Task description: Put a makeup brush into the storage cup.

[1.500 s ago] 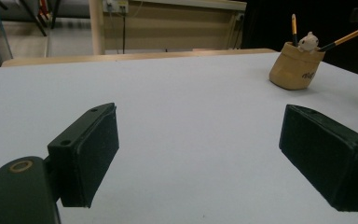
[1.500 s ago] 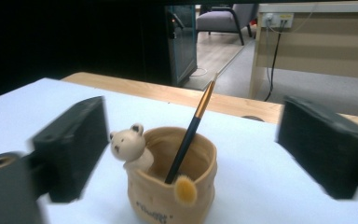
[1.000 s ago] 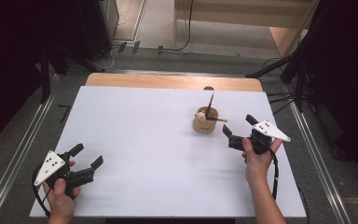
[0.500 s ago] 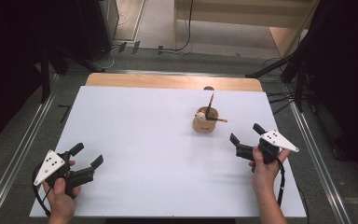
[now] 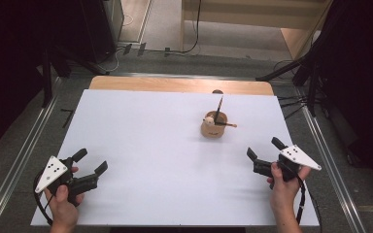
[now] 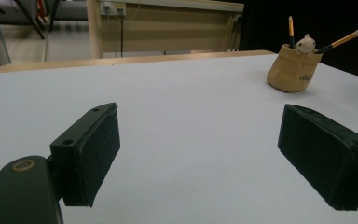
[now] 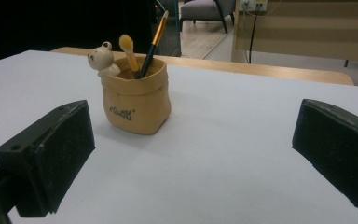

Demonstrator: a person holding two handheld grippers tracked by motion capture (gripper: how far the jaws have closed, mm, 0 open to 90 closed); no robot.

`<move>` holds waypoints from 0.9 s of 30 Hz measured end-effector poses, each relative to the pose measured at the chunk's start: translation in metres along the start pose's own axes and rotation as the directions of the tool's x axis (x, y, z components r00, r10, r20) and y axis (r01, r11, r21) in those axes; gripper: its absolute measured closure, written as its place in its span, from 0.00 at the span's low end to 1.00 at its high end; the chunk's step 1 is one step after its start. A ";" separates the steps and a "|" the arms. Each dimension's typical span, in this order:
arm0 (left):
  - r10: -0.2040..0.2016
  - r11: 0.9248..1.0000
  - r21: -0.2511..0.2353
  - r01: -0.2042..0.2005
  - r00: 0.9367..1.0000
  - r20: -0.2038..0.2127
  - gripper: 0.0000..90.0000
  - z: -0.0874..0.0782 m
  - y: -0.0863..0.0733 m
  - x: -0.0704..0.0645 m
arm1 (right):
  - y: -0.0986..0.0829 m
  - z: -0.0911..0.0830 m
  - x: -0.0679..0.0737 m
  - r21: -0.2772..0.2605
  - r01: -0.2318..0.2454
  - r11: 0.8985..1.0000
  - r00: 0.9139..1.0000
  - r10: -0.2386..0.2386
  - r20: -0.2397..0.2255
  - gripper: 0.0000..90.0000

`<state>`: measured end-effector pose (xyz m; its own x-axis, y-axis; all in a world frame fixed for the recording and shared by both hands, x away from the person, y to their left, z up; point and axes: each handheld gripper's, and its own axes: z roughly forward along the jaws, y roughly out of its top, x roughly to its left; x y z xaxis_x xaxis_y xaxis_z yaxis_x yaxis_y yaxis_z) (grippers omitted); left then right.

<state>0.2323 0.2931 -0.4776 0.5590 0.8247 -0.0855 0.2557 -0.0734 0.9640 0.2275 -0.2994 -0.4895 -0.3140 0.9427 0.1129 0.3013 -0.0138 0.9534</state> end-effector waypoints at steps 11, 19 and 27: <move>0.003 1.000 0.002 -0.003 1.000 0.002 0.14 0.001 -0.001 -0.001 | -0.009 -0.017 -0.005 0.009 0.001 1.000 1.000 -0.001 0.017 0.00; 0.004 1.000 0.002 -0.004 1.000 -0.001 0.14 0.001 -0.001 -0.001 | -0.014 -0.031 -0.008 0.014 0.010 1.000 0.999 -0.010 0.040 0.00; 0.007 1.000 0.005 -0.007 1.000 -0.002 0.14 0.001 -0.001 -0.002 | -0.021 -0.045 -0.013 0.027 0.015 1.000 0.999 -0.016 0.046 0.00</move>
<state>0.2319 0.2911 -0.4784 0.5589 0.8256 -0.0781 0.2554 -0.0817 0.9634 0.1844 -0.3263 -0.4987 -0.2771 0.9571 0.0848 0.3205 0.0089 0.9472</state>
